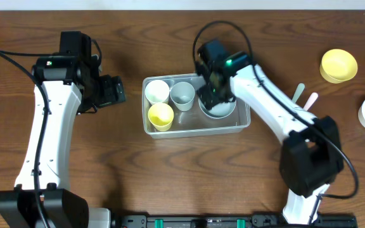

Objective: Pack container
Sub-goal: 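Carry white bowl into container's right side and release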

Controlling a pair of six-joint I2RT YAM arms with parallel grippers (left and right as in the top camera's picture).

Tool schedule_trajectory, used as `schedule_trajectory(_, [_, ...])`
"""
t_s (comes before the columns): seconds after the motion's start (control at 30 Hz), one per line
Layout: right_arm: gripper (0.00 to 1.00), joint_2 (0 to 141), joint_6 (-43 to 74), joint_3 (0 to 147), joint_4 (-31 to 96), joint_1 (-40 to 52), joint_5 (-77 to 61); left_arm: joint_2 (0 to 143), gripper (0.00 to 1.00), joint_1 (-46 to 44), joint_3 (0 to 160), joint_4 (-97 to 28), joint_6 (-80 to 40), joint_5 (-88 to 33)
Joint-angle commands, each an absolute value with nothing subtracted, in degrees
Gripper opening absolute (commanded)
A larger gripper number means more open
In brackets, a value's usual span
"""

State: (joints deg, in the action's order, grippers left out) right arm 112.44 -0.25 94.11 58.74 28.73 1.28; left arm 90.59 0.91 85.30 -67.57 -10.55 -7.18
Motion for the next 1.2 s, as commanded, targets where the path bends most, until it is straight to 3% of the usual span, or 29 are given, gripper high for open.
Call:
schedule_trajectory(0.0, [0.90,102.9,3.1,101.6,58.0,24.6,9.6,90.5,0.94,0.9,85.3,-67.8,-11.0,-7.3])
schedule_trajectory(0.03, [0.98,101.4,3.8,102.7,57.2,23.0,10.9,90.5,0.94,0.9,85.3,-67.8,-11.0,-7.3])
schedule_trajectory(0.1, [0.99,99.3,3.8,103.9,54.9,19.3,11.9,90.5,0.94,0.9,85.3,-67.8,-11.0,-7.3])
schedule_trajectory(0.27, [0.94,99.7,2.1,104.0,50.4,6.6,10.1,90.5,0.94,0.9,85.3,-67.9,-11.0,-7.3])
schedule_trajectory(0.57, [0.89,114.8,-4.6,104.0,44.8,-11.9,2.7,90.5,0.94,0.9,85.3,-67.8,-11.0,-7.3])
schedule_trajectory(1.0, [0.82,130.2,-5.4,104.0,40.8,-18.7,2.7,90.5,0.94,0.9,85.3,-67.8,-11.1,-7.3])
schedule_trajectory(1.17, [0.68,131.6,-5.5,104.0,41.8,-18.6,2.1,90.5,0.94,0.9,85.3,-67.8,-11.1,-7.3])
